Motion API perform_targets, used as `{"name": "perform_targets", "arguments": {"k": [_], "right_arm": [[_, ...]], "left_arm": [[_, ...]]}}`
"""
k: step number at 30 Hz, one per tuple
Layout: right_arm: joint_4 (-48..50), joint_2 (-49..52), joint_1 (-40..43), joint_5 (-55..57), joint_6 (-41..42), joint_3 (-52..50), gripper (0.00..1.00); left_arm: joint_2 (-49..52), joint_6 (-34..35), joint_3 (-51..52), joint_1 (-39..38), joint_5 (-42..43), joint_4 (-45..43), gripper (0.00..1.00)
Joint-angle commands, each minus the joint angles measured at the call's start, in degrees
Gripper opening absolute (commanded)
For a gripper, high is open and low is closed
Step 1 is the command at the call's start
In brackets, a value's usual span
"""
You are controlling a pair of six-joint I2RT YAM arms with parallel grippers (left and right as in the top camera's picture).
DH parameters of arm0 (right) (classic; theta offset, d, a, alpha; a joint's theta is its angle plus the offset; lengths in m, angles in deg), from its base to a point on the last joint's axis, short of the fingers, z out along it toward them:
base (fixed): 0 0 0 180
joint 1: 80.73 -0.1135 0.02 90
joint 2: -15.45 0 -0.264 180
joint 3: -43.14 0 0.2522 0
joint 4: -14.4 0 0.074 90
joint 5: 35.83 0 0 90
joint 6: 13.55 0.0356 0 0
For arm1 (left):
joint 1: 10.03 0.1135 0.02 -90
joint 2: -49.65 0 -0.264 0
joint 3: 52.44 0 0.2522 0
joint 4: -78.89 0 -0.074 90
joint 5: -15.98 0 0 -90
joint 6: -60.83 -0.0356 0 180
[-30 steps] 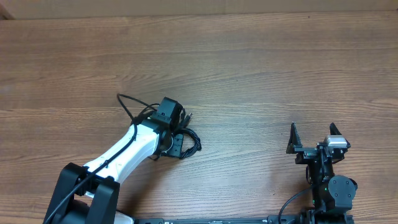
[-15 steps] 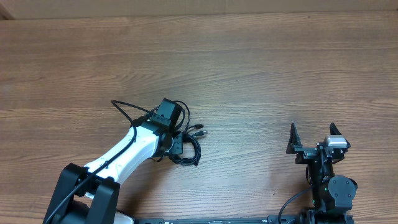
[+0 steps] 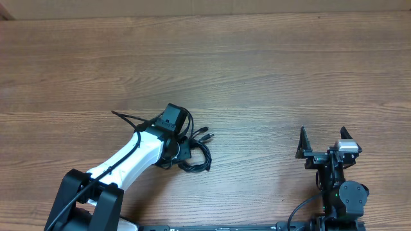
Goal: Untangle cables
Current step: 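Lower the held cable bundle toward the table center with the left gripper, then rotate and move the right gripper toward the cable bundle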
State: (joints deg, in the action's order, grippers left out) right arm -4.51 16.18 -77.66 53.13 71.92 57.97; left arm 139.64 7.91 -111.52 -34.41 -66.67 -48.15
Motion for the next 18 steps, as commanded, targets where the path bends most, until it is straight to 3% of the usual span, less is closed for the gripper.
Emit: {"name": "perform_targets", "arguments": {"k": [1, 8, 18], "right_arm": [[0.31, -0.55, 0.44, 0.57, -0.07, -0.59, 1.0], [0.31, -0.55, 0.44, 0.57, -0.07, -0.59, 1.0], [1.84, -0.57, 0.42, -3.1, 0.28, -0.59, 1.0]], "left_arm": [[0.66, 2.86, 2.01, -0.7, 4.76, 0.66, 0.04], [0.66, 11.45, 2.01, -3.54, 4.5, 0.37, 0.05], [0.66, 12.48, 2.01, -10.67, 4.48, -3.91, 0.04]]}}
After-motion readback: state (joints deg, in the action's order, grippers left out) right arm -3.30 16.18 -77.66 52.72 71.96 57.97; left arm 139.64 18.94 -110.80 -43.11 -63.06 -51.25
